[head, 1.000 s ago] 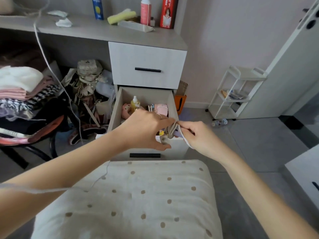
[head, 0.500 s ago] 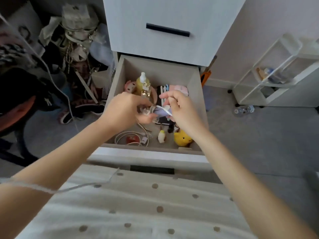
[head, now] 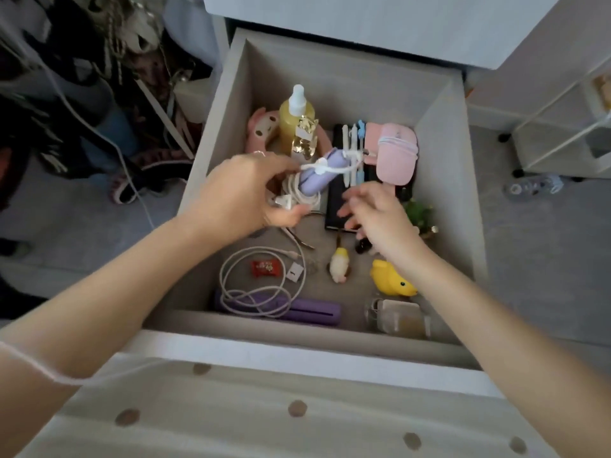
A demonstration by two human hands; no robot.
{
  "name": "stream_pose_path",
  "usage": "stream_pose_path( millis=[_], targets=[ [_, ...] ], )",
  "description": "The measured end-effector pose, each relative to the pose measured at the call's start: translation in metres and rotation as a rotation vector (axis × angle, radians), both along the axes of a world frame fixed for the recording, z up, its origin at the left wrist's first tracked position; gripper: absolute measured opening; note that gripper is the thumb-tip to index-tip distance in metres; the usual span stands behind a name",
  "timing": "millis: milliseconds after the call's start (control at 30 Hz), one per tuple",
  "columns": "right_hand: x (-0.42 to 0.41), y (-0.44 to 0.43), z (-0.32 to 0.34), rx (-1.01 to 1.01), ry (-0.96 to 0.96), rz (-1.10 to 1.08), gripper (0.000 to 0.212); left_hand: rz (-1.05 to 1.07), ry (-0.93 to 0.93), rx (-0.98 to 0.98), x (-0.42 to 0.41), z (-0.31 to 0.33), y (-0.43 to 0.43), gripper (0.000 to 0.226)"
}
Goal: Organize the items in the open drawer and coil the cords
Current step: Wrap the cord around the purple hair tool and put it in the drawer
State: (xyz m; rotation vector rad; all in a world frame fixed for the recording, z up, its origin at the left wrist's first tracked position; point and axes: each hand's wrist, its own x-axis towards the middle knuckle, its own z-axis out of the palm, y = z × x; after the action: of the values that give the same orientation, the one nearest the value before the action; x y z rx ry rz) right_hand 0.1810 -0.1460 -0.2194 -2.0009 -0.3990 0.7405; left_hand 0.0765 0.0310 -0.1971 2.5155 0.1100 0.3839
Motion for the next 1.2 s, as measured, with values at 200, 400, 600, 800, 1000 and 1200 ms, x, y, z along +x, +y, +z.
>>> stream_pose_path(
  millis=[200,400,600,800,1000,1200],
  targets=[
    [-0.044,0.025,-0.03,-0.437,-0.47,1.082,0.101,0.284,-0.088,0.104,-0.001,0.005,0.0,0.052],
    [-0.062,0.059,-0.042,-0.547,-0.446,1.15,0.126,0.326,-0.067,0.151,-0.001,0.005,-0.003,0.059],
    [-0.06,0.059,-0.044,-0.479,-0.278,1.126,0.098,0.353,-0.084,0.145,-0.001,0.006,-0.003,0.051],
    [-0.016,0.057,-0.025,-0.227,0.023,0.879,0.087,0.371,-0.103,0.129,-0.002,0.01,-0.003,0.053],
    [0.011,0.046,-0.006,-0.231,-0.421,0.628,0.088,0.429,-0.128,0.113,-0.003,0.011,0.0,0.051],
    [0.004,0.044,-0.017,-0.582,-0.796,0.588,0.102,0.435,-0.126,0.123,-0.005,0.013,0.0,0.049]
  ],
)
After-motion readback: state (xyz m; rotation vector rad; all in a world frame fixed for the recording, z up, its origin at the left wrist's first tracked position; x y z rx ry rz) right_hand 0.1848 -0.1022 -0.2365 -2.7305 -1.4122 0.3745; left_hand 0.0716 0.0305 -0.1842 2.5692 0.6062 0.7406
